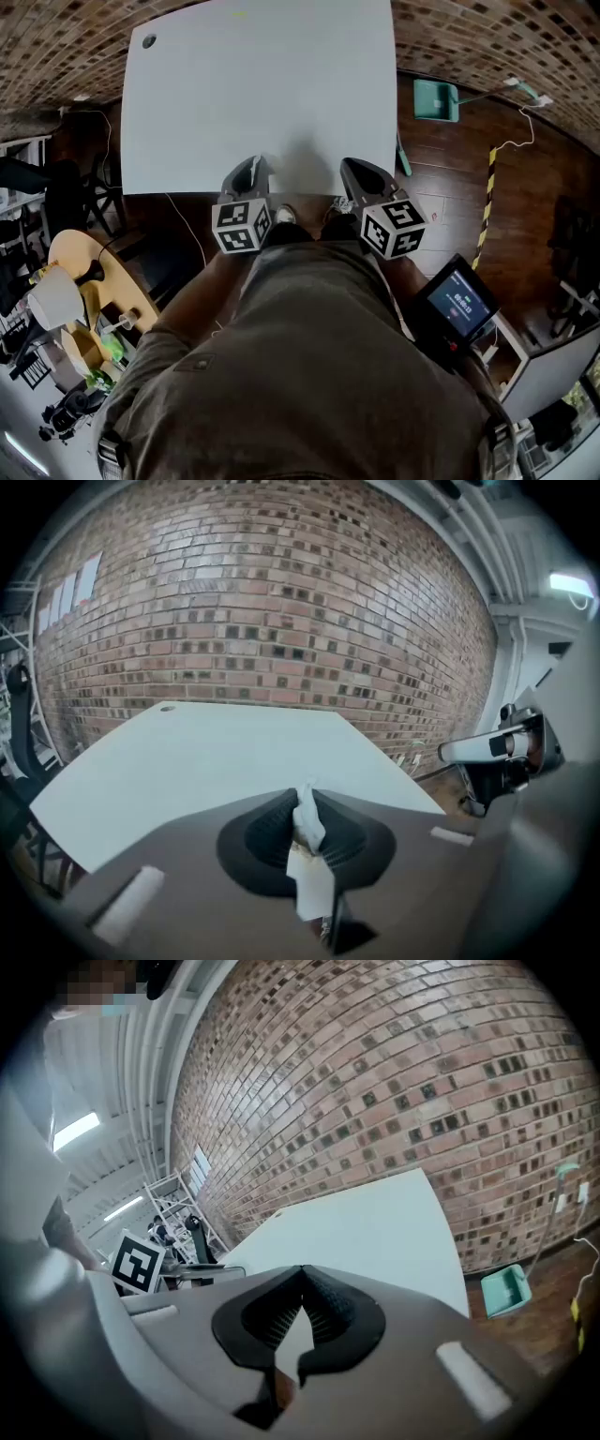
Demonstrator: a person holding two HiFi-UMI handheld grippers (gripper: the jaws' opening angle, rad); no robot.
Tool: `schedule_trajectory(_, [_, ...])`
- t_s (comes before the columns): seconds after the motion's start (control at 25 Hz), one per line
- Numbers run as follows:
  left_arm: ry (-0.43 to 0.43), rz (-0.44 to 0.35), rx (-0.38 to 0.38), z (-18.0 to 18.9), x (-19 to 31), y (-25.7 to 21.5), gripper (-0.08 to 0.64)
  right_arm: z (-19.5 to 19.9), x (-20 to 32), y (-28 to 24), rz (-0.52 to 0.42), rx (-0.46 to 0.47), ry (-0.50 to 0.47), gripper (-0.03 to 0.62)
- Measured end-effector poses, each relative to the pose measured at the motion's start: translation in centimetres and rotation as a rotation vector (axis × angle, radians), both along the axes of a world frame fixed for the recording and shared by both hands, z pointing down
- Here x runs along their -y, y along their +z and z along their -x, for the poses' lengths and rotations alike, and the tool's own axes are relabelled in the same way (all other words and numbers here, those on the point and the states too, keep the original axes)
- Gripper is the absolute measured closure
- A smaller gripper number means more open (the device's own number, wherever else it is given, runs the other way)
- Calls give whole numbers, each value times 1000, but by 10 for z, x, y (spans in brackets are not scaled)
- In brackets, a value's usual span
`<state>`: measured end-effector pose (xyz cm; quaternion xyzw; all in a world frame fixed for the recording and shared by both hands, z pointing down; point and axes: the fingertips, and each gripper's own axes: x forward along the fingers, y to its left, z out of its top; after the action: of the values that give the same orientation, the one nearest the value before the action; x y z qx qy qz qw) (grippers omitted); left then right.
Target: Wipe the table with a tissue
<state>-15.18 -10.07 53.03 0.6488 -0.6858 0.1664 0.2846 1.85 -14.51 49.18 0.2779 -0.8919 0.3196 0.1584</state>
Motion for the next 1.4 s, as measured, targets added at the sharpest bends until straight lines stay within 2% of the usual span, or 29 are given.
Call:
schedule_trajectory(0.08, [2,-16,-18,5,-8,-3,532,8,-10,-3,-10,-4,8,581])
schedule_trajectory(0.32, [2,-82,-85,54,-65,-19,532,64,-80,-21,-59,-17,21,581])
schedule_trajectory(0.68, [54,-128,-122,75,-107,-34,532,89,-129,-38,-117,-23,73,581])
schedule_trajectory(1.0, [55,-179,-148,77,-121,-49,532,82,-144,-48,-155,-28,106,581])
schedule_trajectory(1.4, [62,-227,-151,52,-119,-70,532,57,-140,-61,-198,-23,108,581])
